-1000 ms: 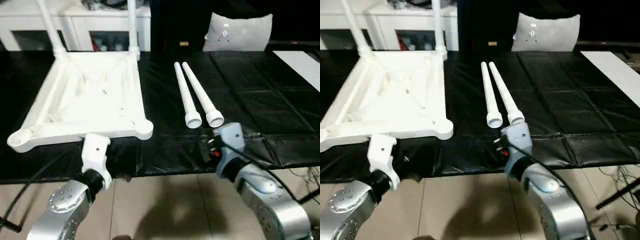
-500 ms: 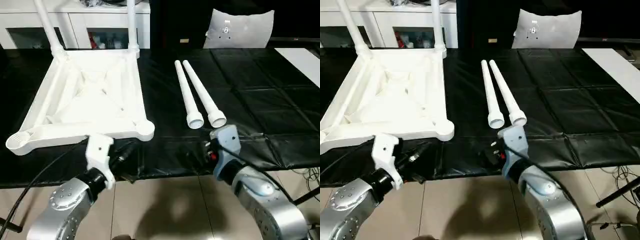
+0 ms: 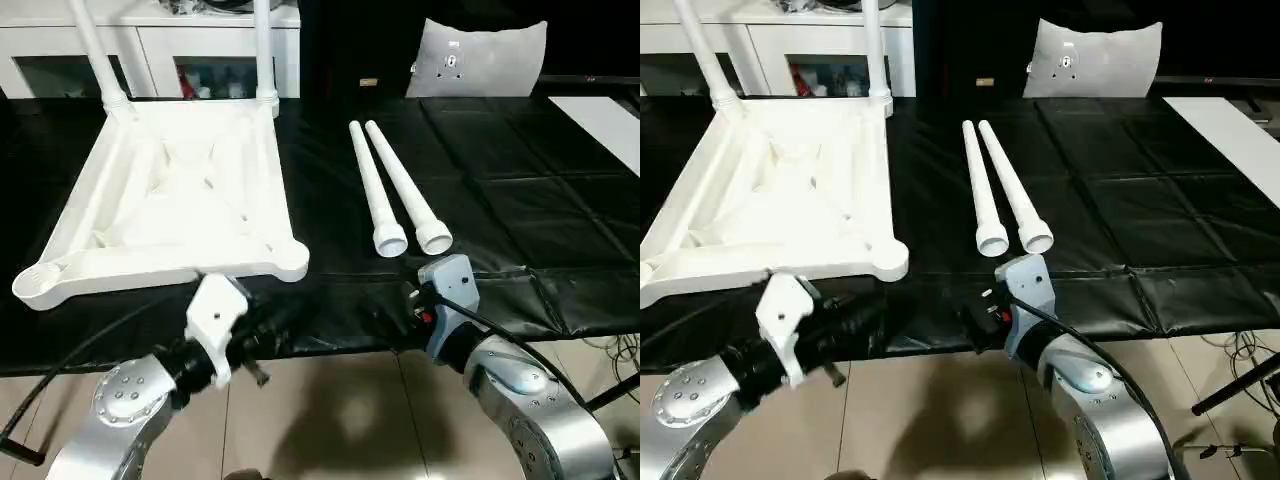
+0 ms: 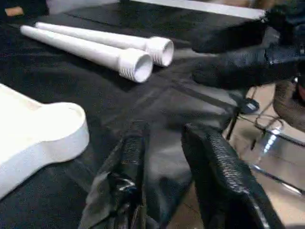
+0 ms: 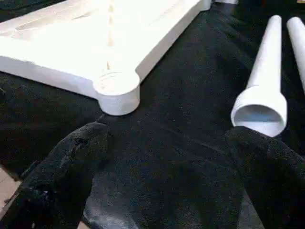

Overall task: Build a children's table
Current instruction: Rotate table base, then move to table

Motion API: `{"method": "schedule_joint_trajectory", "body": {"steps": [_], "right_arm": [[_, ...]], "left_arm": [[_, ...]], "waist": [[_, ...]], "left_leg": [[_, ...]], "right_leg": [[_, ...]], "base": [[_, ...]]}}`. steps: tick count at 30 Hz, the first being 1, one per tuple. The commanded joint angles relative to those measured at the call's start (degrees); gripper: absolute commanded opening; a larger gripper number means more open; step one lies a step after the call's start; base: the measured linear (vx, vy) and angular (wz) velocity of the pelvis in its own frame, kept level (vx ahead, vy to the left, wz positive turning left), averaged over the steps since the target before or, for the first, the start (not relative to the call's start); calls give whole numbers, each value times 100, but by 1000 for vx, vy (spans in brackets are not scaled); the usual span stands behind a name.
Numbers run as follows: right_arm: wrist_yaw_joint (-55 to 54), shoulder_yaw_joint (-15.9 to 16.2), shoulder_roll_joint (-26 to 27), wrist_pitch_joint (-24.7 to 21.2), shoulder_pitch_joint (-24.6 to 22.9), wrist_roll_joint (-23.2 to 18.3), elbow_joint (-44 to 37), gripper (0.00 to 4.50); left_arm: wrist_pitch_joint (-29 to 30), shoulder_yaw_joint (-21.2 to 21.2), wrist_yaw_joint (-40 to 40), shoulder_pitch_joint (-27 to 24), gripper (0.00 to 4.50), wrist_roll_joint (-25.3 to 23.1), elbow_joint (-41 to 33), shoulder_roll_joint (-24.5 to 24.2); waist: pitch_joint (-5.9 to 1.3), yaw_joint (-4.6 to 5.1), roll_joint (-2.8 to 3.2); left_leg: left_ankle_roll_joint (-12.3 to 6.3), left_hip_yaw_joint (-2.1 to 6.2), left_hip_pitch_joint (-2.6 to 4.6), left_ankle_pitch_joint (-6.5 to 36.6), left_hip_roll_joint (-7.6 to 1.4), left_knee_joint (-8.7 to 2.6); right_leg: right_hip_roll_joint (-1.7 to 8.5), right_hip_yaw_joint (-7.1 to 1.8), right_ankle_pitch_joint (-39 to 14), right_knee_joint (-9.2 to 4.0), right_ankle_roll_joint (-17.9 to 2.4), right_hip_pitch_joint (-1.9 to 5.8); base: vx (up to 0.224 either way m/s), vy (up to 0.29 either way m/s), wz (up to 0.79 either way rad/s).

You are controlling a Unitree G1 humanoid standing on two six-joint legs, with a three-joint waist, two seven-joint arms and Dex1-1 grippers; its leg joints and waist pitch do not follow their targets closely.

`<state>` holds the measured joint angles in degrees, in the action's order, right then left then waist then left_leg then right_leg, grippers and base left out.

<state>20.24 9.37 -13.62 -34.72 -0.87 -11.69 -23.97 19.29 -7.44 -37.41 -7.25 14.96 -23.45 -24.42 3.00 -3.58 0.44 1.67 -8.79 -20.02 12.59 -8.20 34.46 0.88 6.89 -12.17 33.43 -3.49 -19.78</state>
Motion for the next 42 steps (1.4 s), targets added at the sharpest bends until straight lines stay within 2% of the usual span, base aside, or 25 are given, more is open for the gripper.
{"method": "schedule_joint_trajectory", "body": {"steps": [1, 6, 9, 13, 16, 18, 21, 23, 24, 26, 27, 29, 30, 31, 32, 33, 34, 35, 36, 37, 38, 39, 40, 41, 42], "right_arm": [[29, -8, -24, 72, 33, -25, 23, 450], [-63, -24, -31, 2, -6, 12, 9, 450], [-159, -47, -10, -39, -28, 85, -1, 450], [-395, -57, 48, -141, 13, 256, 57, 450], [-636, -167, 194, -292, 85, 289, 94, 450], [-700, -240, 275, -332, 119, 233, 98, 450], [-803, -249, 305, -339, 174, 257, 119, 450], [-837, -232, 313, -332, 212, 283, 136, 450], [-833, -222, 316, -300, 226, 294, 146, 450], [-784, -220, 351, -221, 257, 281, 182, 450], [-779, -226, 364, -224, 260, 275, 184, 450], [-760, -230, 371, -237, 263, 255, 177, 450], [-731, -238, 388, -307, 262, 206, 153, 450], [-731, -236, 388, -312, 262, 201, 151, 450], [-735, -226, 386, -334, 265, 181, 143, 450], [-705, -219, 390, -375, 280, 131, 136, 450], [-705, -219, 390, -375, 280, 131, 136, 450], [-699, -220, 394, -380, 283, 122, 127, 450], [-717, -248, 430, -389, 285, 102, 124, 450], [-716, -259, 439, -381, 291, 100, 125, 450], [-716, -260, 439, -380, 292, 100, 125, 450], [-685, -250, 416, -402, 296, 112, 121, 450], [-662, -225, 388, -419, 304, 133, 119, 450], [-652, -214, 375, -425, 308, 143, 119, 450], [-599, -109, 296, -474, 331, 199, 107, 450]], "left_arm": [[-65, -28, -83, -4, 178, 4, 22, -52], [-278, 179, 502, 90, 235, -214, 121, 322], [-37, 312, 1023, 117, 259, -201, 98, 630], [-13, 389, 1642, 7, 259, -231, -155, 1101], [314, 549, 2123, -41, 259, -96, -350, 1500], [390, 595, 2379, -25, 259, -296, -356, 1567], [351, 569, 2460, -63, 259, -351, -404, 1612], [368, 525, 2508, -80, 259, -382, -465, 1619], [379, 507, 2540, -86, 259, -454, -490, 1596], [400, 564, 2659, -81, 259, -475, -546, 1662], [434, 577, 2697, -80, 259, -461, -569, 1687], [451, 581, 2728, -81, 259, -470, -584, 1697], [471, 563, 2796, -87, 259, -517, -591, 1697], [471, 560, 2801, -88, 259, -517, -591, 1697], [474, 544, 2821, -95, 259, -516, -590, 1700], [449, 525, 2794, -101, 259, -497, -596, 1701], [449, 525, 2794, -101, 259, -497, -596, 1701], [435, 518, 2769, -115, 259, -456, -614, 1721], [438, 521, 2787, -124, 232, -461, -635, 1732], [446, 549, 2824, -131, 232, -444, -648, 1763], [447, 551, 2827, -132, 224, -443, -649, 1766], [458, 559, 2845, -141, 218, -440, -661, 1767], [461, 560, 2847, -146, 206, -445, -669, 1755], [462, 560, 2847, -148, 206, -447, -672, 1749], [474, 572, 2874, -161, 191, -463, -690, 1741]], "waist": [[-207, -20, 50], [-205, -12, 52], [-213, -7, 44], [-215, -20, 19], [-201, -23, -3], [-184, -17, 17], [-185, -26, 8], [-168, -30, 5], [-161, -22, 12], [-97, 9, 5], [3, 75, -15], [60, 124, -26], [53, 195, 22], [41, 212, 66], [30, 260, 76], [1, 318, 17], [1, 318, 17], [-43, 204, -61], [-27, -12, -88], [-120, -85, -140], [-151, -128, -160], [-151, -144, -117], [-159, -165, 55], [-146, -123, 124], [-123, 58, 270]], "left_leg": [[-144, 281, 21, 982, -659, -478], [-111, 271, 15, 1012, -662, -478], [-118, 270, 0, 926, -671, -468], [-198, 257, -15, 819, -647, -442], [-207, 258, -17, 865, -641, -444], [-193, 261, -10, 938, -636, -445], [-202, 263, -4, 937, -618, -444], [-101, 262, 77, 1438, -618, -474], [-38, 259, 148, 1882, -609, -504], [-27, 233, 270, 2581, -554, -519], [0, 202, 514, 3272, -465, -415], [11, 209, 617, 3534, -455, -393], [76, 311, 657, 4045, -580, -513], [119, 363, 654, 4311, -665, -618], [146, 424, 646, 4510, -753, -738], [72, 440, 646, 4304, -728, -816], [72, 440, 646, 4304, -728, -816], [-69, 143, 381, 3119, -348, -519], [-471, 131, -53, 1360, -146, 160], [-593, 266, -359, 610, -140, 540], [-620, 292, -413, 417, -123, 535], [-643, 280, -508, -54, -89, 370], [-636, 207, -201, -340, -198, -87], [-604, 209, -38, -300, -251, -241], [-998, 771, 338, 557, -692, -594]], "right_leg": [[949, -575, -1513, -463, -325, 176], [941, -572, -1463, -462, -364, 179], [945, -564, -1310, -449, -423, 197], [954, -567, -1350, -462, -393, 204], [951, -558, -1561, -490, -358, 196], [931, -553, -1681, -500, -311, 180], [924, -549, -1816, -530, -153, 172], [917, -532, -2299, -546, -75, 185], [877, -509, -2674, -574, -16, 190], [805, -434, -3440, -676, 98, 194], [734, -262, -4448, -869, 282, 132], [674, -145, -4651, -923, 394, 108], [633, -82, -4283, -762, 381, 230], [620, -103, -3924, -617, 296, 283], [603, -142, -3437, -428, 206, 319], [704, -315, -2651, -337, -30, 346], [704, -315, -2651, -337, -30, 346], [924, -583, -3110, -622, -248, 596], [1388, -1001, -4326, -930, -330, 994], [1465, -1114, -4396, -911, -502, 1174], [1322, -1055, -3969, -863, -599, 1159], [985, -767, -3131, -782, -725, 1151], [631, -359, -2763, -786, -590, 956], [459, -190, -2588, -774, -435, 890], [98, -15, -2012, -156, 12, 631]], "base": [[0, 0, 0], [0, 0, 0], [0, 0, 0], [0, 0, 0], [0, 0, 0], [0, 0, 0], [0, 0, 0], [0, 0, 0], [0, 0, 0], [0, 0, 0], [0, 0, 0], [28, 7, -4], [55, 14, -7], [76, 12, -6], [91, -6, -7], [91, -6, -7], [113, -34, -6], [154, -32, -4], [154, -32, -4], [174, 10, -6], [162, 32, -6], [162, 32, -6], [181, 50, 3], [249, 97, 0], [249, 97, 0]]}}
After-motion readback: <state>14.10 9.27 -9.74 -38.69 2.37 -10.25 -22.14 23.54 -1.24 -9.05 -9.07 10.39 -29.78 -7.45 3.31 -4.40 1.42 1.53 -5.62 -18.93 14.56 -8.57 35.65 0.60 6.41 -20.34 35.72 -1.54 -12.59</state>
